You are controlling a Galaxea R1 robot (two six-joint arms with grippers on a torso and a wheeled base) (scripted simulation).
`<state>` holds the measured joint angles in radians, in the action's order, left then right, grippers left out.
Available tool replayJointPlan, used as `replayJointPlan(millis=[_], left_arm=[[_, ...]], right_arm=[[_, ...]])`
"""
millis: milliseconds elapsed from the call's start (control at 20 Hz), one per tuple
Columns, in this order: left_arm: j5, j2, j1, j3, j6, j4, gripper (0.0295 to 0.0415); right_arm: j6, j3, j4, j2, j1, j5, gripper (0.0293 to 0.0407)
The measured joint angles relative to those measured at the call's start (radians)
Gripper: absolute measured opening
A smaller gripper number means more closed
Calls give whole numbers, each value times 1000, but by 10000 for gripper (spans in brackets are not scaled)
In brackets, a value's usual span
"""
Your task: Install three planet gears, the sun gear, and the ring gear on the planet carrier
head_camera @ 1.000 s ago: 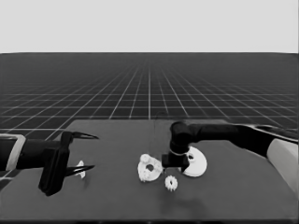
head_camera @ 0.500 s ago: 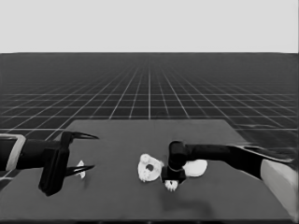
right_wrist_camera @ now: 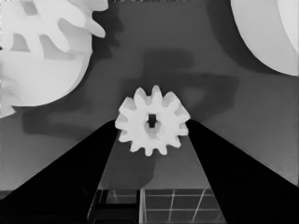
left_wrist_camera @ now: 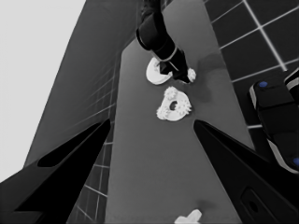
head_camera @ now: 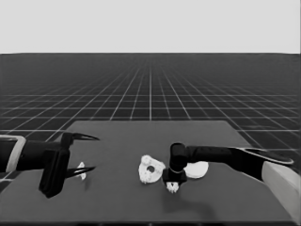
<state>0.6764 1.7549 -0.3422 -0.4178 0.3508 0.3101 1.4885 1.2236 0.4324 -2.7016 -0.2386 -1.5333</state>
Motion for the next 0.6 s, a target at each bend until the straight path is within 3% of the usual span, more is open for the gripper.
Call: replayJointPlan(millis=[200,350,600], left_arm=[[0,0,0,0,0,0,385],[0,0,0,0,0,0,385],[0,0,0,0,0,0,385]], right_arm=[[0,0,0,0,0,0,310],[83,-117,-181,24,182,-41,310],[92,-126,-231,25,232,-40,310]])
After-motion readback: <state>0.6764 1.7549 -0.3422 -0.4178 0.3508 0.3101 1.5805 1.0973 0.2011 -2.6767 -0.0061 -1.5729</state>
